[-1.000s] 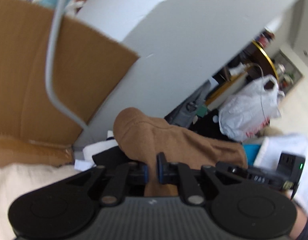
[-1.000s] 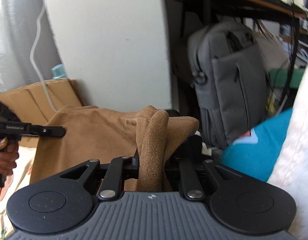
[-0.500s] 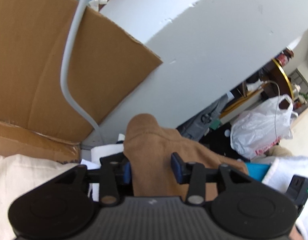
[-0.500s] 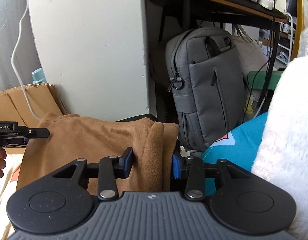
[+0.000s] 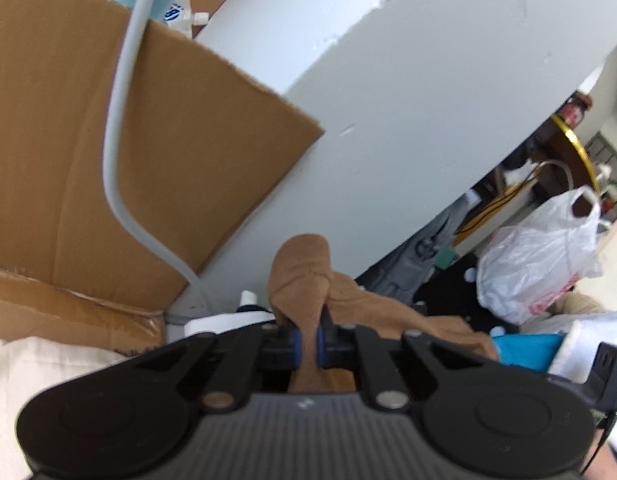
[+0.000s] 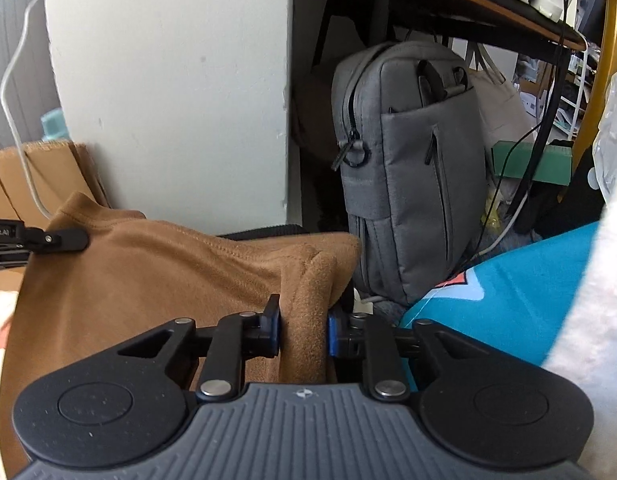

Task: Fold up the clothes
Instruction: 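Lower the folded shirt onto the black cloth beside the bed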

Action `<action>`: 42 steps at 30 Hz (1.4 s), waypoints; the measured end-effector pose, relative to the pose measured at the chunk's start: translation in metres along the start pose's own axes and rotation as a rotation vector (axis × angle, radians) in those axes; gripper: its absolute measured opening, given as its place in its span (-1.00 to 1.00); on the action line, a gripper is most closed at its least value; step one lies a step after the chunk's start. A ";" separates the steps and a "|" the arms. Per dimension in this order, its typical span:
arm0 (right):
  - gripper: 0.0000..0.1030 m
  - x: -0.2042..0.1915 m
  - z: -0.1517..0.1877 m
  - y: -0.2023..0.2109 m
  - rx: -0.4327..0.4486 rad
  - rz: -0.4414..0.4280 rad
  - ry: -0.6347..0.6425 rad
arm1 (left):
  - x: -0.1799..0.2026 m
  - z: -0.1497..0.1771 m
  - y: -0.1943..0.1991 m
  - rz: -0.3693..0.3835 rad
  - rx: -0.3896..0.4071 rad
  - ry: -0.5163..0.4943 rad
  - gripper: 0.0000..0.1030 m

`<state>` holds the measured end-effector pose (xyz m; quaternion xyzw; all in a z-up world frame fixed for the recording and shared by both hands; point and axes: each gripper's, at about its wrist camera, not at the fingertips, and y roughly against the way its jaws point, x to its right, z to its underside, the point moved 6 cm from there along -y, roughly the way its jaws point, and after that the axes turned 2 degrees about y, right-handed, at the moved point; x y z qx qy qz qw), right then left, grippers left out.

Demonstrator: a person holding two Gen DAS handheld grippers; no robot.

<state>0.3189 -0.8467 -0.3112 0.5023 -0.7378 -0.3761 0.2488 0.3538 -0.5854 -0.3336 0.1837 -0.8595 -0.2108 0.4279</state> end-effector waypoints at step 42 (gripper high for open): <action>-0.12 -0.003 0.052 0.049 0.024 0.100 0.125 | 0.000 0.086 0.064 0.026 -0.149 -0.010 -0.33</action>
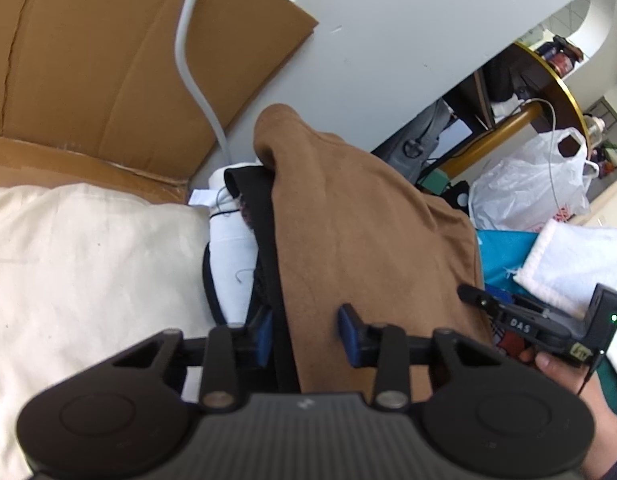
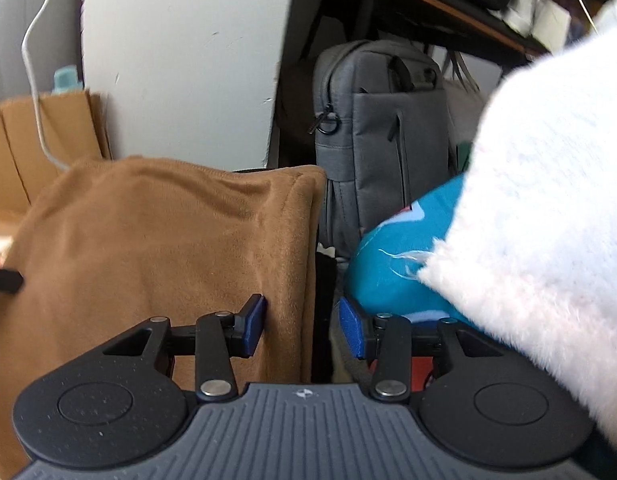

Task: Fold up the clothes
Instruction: 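Lower the folded shirt onto the black cloth beside the bed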

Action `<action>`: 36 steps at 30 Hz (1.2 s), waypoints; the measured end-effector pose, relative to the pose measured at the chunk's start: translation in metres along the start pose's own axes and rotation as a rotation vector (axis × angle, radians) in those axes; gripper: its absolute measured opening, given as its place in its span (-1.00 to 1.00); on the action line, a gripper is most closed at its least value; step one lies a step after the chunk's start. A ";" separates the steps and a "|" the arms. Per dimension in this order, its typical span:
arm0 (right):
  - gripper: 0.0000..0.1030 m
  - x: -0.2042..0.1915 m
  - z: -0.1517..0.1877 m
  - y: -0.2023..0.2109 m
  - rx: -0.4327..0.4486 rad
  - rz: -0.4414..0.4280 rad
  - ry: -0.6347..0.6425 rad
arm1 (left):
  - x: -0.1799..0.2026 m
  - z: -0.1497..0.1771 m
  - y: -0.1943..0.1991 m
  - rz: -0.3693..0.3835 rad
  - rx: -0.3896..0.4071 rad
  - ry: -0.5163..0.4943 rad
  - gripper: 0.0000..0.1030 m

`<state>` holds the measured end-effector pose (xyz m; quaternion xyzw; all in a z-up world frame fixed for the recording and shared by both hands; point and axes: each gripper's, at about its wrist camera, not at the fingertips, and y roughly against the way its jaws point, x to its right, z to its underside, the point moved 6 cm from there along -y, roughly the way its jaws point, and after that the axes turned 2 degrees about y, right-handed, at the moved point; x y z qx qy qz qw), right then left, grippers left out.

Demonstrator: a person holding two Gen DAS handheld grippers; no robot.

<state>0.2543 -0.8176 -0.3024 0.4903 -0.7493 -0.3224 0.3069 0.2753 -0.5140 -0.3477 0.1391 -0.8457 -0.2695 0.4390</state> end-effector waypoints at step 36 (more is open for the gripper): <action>-0.34 0.015 0.036 0.045 -0.025 -0.167 -0.128 | 0.011 0.035 0.028 -0.023 -0.102 -0.112 -0.36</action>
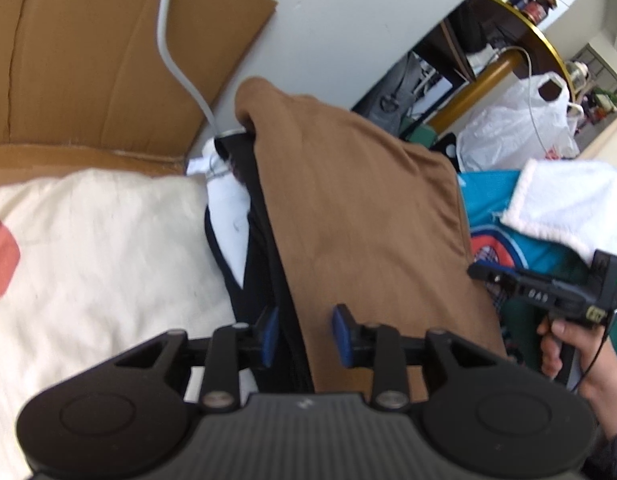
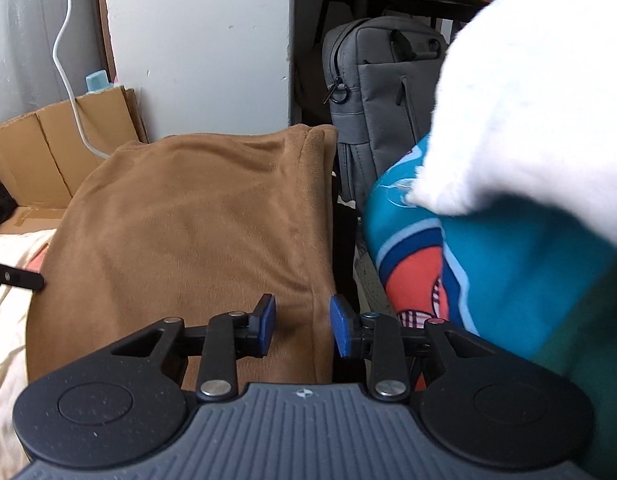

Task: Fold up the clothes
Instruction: 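Lower the folded shirt onto the black cloth beside the bed, then open both grippers to release the folded shirt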

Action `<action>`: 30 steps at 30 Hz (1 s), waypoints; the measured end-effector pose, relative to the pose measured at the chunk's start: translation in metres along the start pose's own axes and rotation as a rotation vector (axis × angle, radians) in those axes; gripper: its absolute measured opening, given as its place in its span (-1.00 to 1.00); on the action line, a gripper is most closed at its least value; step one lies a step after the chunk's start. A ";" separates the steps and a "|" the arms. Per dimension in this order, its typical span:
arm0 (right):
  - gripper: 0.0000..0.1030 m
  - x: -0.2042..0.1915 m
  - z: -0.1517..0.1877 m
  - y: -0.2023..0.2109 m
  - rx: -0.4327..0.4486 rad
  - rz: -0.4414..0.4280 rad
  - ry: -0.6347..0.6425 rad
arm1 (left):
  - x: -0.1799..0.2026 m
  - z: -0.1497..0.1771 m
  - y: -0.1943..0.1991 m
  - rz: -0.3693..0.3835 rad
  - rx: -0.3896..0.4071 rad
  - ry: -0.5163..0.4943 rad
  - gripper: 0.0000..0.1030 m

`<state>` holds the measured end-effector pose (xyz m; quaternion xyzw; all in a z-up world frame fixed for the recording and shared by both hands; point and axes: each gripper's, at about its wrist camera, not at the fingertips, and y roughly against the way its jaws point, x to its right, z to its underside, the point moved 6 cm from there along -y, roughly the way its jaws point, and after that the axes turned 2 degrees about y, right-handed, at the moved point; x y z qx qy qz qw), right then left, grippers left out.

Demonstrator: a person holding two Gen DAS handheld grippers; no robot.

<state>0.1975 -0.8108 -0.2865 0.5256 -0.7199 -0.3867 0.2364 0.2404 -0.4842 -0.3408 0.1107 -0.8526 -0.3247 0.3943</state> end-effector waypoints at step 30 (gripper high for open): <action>-0.33 -0.030 0.062 0.033 -0.172 -0.026 -0.035 | 0.012 0.068 0.022 -0.038 -0.130 -0.022 -0.60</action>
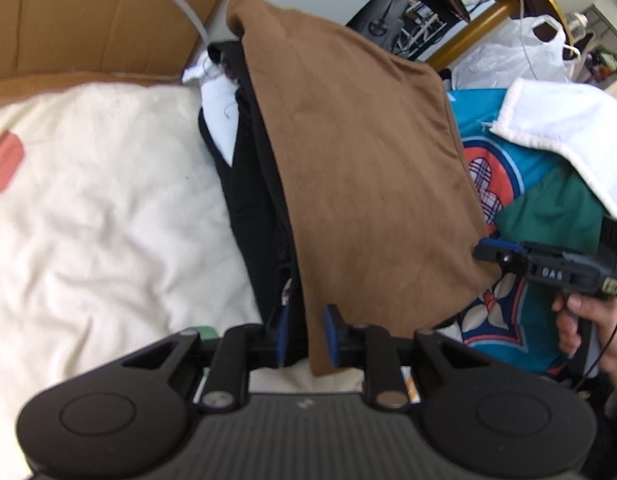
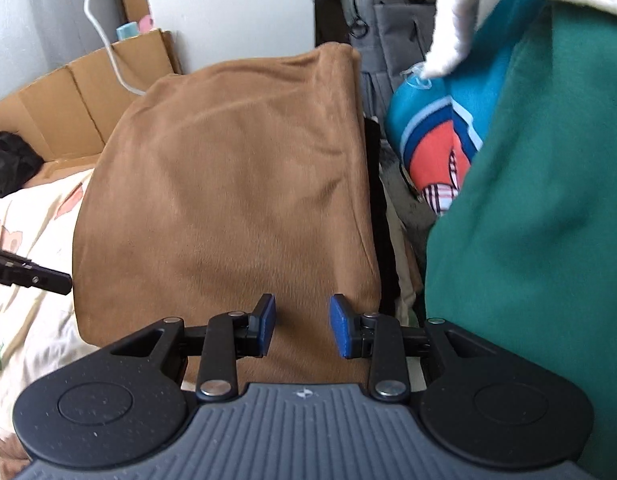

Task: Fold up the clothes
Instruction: 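Open both grippers to release the folded shirt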

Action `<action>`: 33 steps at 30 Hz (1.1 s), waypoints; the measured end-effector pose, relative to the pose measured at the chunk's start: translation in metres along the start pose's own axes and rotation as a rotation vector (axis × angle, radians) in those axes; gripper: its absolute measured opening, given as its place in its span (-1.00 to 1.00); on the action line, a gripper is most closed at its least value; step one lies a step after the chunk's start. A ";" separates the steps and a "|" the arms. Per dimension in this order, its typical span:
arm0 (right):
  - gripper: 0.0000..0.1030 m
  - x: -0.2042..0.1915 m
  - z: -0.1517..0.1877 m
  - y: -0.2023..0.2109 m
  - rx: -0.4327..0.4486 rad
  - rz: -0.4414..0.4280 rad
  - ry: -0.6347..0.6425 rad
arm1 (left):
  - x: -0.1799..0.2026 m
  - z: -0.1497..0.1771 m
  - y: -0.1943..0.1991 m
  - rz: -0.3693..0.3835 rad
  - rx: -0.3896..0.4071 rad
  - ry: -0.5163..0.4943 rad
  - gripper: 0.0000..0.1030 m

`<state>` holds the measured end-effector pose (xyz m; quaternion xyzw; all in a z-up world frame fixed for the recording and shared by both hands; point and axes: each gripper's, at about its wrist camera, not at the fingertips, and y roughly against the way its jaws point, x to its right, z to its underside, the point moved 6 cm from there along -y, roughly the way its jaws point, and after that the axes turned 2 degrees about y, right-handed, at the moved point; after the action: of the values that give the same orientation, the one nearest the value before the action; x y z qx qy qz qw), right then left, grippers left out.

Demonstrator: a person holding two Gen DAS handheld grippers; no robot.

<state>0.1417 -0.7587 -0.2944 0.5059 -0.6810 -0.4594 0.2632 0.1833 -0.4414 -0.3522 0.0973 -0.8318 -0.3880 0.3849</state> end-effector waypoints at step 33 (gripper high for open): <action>1.00 -0.109 -0.055 0.157 -0.100 0.077 -0.193 | 0.060 0.003 0.187 -0.283 0.132 -0.065 0.68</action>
<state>0.1551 -0.6665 -0.1189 0.4189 -0.6983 -0.5289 0.2391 0.1653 -0.3399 -0.1845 0.2262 -0.8454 -0.3859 0.2919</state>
